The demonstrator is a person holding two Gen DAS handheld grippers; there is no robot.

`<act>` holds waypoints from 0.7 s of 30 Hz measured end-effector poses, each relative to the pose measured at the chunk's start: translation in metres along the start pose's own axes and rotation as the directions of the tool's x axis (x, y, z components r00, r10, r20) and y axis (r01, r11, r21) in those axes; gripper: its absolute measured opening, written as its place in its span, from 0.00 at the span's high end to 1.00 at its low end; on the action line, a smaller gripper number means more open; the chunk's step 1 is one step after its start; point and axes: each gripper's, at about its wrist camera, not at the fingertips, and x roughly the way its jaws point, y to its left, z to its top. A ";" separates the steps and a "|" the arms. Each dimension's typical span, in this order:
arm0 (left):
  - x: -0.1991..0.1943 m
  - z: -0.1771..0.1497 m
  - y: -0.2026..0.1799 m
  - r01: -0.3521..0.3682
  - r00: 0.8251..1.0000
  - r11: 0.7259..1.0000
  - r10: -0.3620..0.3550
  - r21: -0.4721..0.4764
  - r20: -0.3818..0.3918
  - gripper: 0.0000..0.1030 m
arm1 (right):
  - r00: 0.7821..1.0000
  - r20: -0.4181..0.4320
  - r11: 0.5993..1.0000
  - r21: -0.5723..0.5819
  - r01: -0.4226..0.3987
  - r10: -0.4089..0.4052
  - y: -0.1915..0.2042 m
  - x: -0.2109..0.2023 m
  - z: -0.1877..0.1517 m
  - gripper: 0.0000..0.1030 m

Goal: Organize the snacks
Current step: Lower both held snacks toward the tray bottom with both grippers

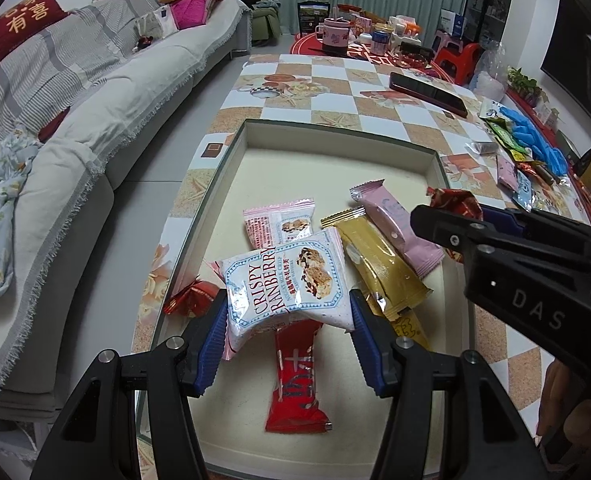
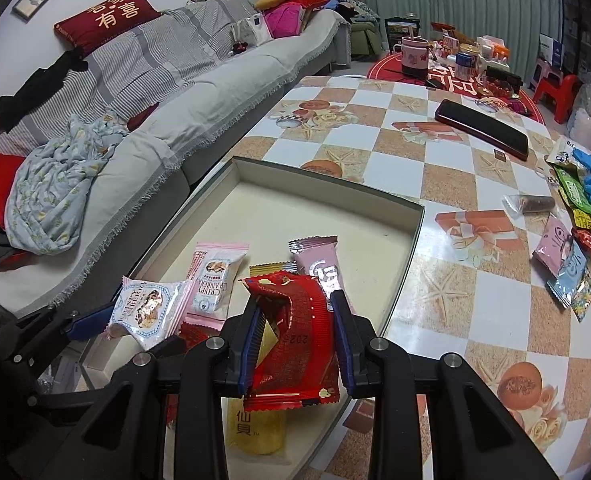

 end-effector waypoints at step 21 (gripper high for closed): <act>0.016 0.008 -0.008 -0.011 0.999 1.000 0.012 0.023 -0.041 0.41 | 0.999 -0.044 1.000 -0.017 -0.008 0.007 0.001 0.021 0.019 0.67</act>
